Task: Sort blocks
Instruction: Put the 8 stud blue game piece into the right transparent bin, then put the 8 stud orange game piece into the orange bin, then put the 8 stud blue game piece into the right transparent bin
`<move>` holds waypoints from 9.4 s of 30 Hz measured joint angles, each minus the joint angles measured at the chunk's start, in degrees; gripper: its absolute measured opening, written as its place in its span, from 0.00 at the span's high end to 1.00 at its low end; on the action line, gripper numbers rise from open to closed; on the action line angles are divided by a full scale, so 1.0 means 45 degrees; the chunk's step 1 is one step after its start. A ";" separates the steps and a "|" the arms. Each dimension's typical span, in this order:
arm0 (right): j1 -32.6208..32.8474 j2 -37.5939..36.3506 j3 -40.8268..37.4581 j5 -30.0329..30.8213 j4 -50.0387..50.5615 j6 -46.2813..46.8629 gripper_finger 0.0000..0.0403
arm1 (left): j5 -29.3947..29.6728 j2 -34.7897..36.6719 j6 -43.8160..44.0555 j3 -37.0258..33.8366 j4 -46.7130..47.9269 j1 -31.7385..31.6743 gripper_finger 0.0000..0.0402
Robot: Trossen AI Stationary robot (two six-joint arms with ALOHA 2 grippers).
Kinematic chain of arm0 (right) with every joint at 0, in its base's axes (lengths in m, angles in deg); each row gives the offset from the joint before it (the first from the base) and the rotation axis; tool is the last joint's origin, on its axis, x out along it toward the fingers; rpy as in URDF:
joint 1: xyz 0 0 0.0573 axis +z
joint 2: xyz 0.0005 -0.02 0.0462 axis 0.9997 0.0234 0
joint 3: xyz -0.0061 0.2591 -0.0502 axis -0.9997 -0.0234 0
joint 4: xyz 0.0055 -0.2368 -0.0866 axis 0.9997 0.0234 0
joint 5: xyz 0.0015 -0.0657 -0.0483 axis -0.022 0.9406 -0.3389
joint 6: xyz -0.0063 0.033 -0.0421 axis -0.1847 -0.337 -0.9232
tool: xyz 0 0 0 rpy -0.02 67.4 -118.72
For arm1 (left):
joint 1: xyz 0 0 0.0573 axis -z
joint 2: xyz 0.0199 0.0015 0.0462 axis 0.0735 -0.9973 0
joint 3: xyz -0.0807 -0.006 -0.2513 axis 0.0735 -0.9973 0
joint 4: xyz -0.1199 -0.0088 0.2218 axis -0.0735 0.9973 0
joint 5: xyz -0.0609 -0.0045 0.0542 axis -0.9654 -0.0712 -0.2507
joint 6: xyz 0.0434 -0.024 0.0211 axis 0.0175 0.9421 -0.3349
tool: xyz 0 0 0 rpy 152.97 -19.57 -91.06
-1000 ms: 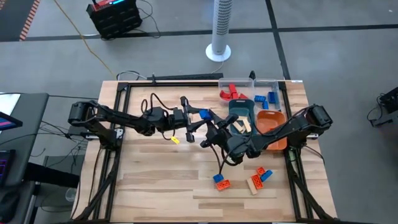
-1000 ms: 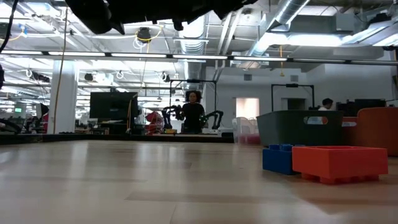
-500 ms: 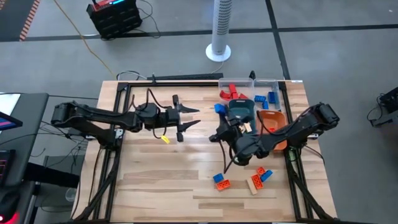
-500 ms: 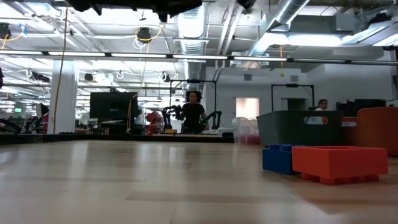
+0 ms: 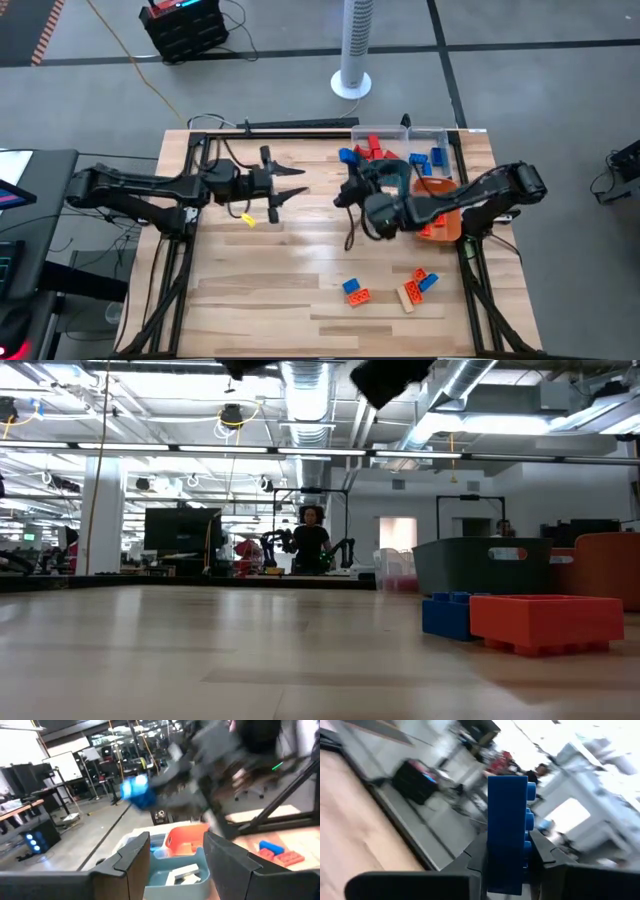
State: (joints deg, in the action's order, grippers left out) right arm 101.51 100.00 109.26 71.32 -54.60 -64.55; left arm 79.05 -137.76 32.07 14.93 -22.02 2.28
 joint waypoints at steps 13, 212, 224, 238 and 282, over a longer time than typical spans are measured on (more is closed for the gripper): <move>-0.5050 -0.0602 0.0000 -0.5926 0.9621 0.7647 0.80 | 0.0022 0.1512 0.0555 0.0005 0.3980 0.0414 0.55; 0.7926 0.3685 -0.0265 -1.8121 1.9640 1.7040 0.38 | 0.1124 0.1655 0.1696 0.0000 0.8390 0.4941 0.55; 0.8147 0.3708 -0.0661 -1.8501 1.8779 1.8430 0.57 | 0.1121 0.1655 0.1725 0.0000 0.8415 0.4941 0.55; 0.8113 0.2509 -0.0636 -1.9000 1.9634 2.0502 0.80 | 0.1119 0.1655 0.1725 0.0005 0.8426 0.4940 0.55; -0.8307 -0.1212 -0.0646 -1.0247 2.1453 1.7769 0.80 | 0.1124 0.1656 0.1375 0.0005 0.8684 0.4940 0.55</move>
State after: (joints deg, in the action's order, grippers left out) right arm 64.13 94.54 106.35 25.21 41.94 15.41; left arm 84.11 -130.31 38.26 14.95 17.06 24.51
